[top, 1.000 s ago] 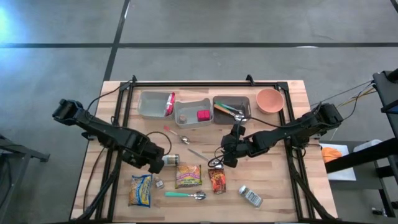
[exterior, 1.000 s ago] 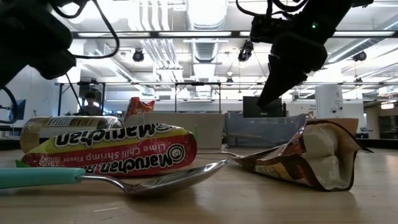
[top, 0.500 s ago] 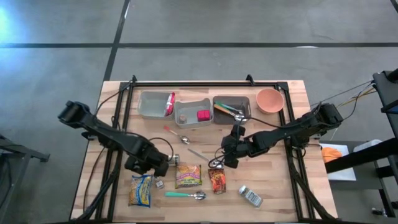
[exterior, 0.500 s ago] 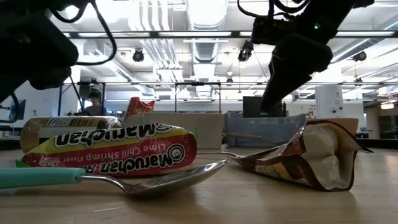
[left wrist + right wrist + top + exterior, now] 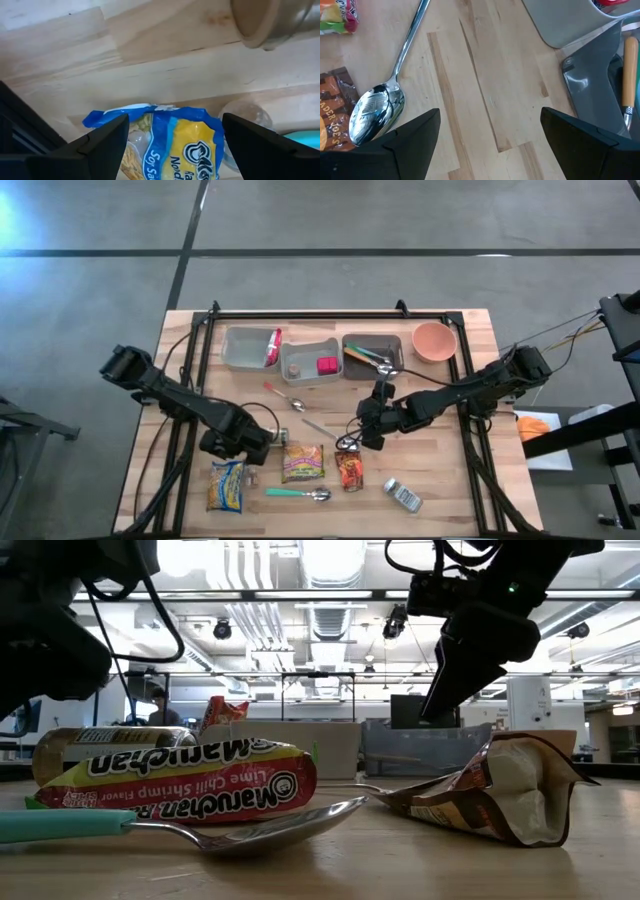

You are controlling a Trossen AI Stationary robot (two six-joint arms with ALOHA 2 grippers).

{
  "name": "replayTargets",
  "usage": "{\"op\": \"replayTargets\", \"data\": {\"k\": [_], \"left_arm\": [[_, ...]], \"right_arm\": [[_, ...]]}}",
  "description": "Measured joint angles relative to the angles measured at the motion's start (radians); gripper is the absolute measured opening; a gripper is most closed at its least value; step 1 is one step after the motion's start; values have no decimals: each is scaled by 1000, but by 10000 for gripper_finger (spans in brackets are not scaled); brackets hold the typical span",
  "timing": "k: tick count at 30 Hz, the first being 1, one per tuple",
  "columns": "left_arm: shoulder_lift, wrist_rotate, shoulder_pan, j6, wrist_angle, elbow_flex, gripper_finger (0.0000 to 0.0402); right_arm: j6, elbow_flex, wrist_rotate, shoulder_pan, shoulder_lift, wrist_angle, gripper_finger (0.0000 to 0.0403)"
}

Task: Pick & Place Food Item
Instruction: Put the blue noodle pack into the left gray bin

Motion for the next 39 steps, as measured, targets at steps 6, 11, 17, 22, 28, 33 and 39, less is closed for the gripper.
{"op": "replayTargets", "data": {"k": [6, 11, 17, 22, 28, 33, 39], "left_arm": [[-2, 4, 0, 23, -1, 0, 269], [-2, 12, 0, 34, 3, 0, 198], [-2, 30, 0, 33, 9, 0, 144], [-2, 49, 0, 39, 32, 0, 134], [-2, 69, 0, 79, 46, -5, 133], [6, 101, 0, 141, 48, -11, 121], [18, 108, 0, 212, 52, -12, 21]], "right_arm": [[0, 0, 0, 0, 0, 0, 343], [0, 0, 0, 0, 0, 0, 343], [0, 0, 0, 0, 0, 0, 343], [0, 0, 0, 0, 0, 0, 343], [0, 0, 1, 0, 0, 0, 343], [0, -1, 1, 0, 0, 0, 343], [0, -1, 1, 0, 0, -1, 343]]}}
